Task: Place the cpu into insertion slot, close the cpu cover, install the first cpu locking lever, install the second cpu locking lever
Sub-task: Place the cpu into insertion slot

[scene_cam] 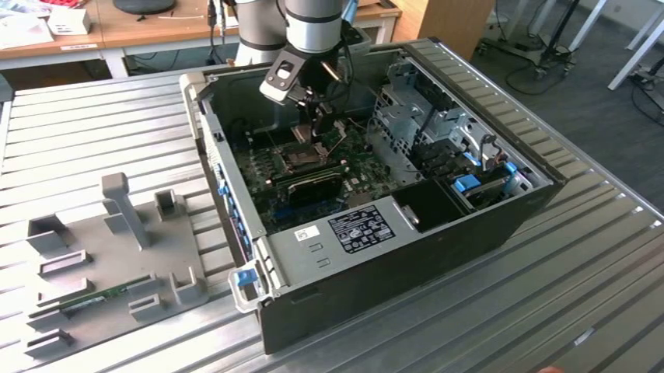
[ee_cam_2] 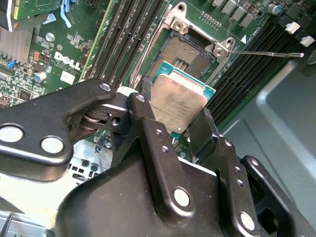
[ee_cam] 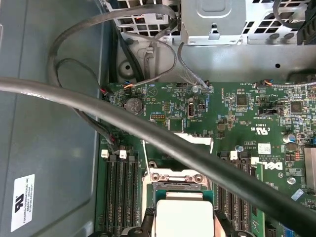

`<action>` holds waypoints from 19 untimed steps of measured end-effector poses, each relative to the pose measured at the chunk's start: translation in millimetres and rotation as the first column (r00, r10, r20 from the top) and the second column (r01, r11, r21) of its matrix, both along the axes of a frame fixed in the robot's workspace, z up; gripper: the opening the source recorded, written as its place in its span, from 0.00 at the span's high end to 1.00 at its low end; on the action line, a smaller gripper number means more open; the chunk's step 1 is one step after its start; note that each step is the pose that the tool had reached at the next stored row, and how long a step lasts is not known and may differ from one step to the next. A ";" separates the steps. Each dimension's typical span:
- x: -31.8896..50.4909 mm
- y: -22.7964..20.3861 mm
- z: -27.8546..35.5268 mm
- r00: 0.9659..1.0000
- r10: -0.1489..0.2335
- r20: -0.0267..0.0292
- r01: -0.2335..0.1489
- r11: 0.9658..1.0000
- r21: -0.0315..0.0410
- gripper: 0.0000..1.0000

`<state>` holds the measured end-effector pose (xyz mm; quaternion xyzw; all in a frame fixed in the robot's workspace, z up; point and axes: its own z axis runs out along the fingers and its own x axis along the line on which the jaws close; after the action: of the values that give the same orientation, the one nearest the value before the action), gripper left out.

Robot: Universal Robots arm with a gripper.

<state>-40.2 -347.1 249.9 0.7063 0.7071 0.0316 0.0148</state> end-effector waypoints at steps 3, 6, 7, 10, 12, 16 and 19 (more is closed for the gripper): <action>0.0 0.0 -0.1 1.000 0.000 0.000 0.000 1.000 0.000 0.46; -0.1 0.1 -1.3 1.000 0.000 0.000 0.000 1.000 0.001 0.46; -0.2 0.0 -1.4 1.000 0.000 0.000 0.000 1.000 0.000 0.46; -0.2 0.0 -1.9 1.000 0.000 0.000 0.000 1.000 0.000 0.46; -0.1 0.1 -2.4 1.000 0.000 0.000 0.000 1.000 0.001 0.46; -0.1 0.0 -5.1 1.000 0.000 0.000 0.000 1.000 0.000 0.46; -0.2 0.0 -6.0 1.000 0.000 0.000 0.000 1.000 0.000 0.46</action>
<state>-40.4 -347.1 243.9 0.7063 0.7070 0.0317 0.0148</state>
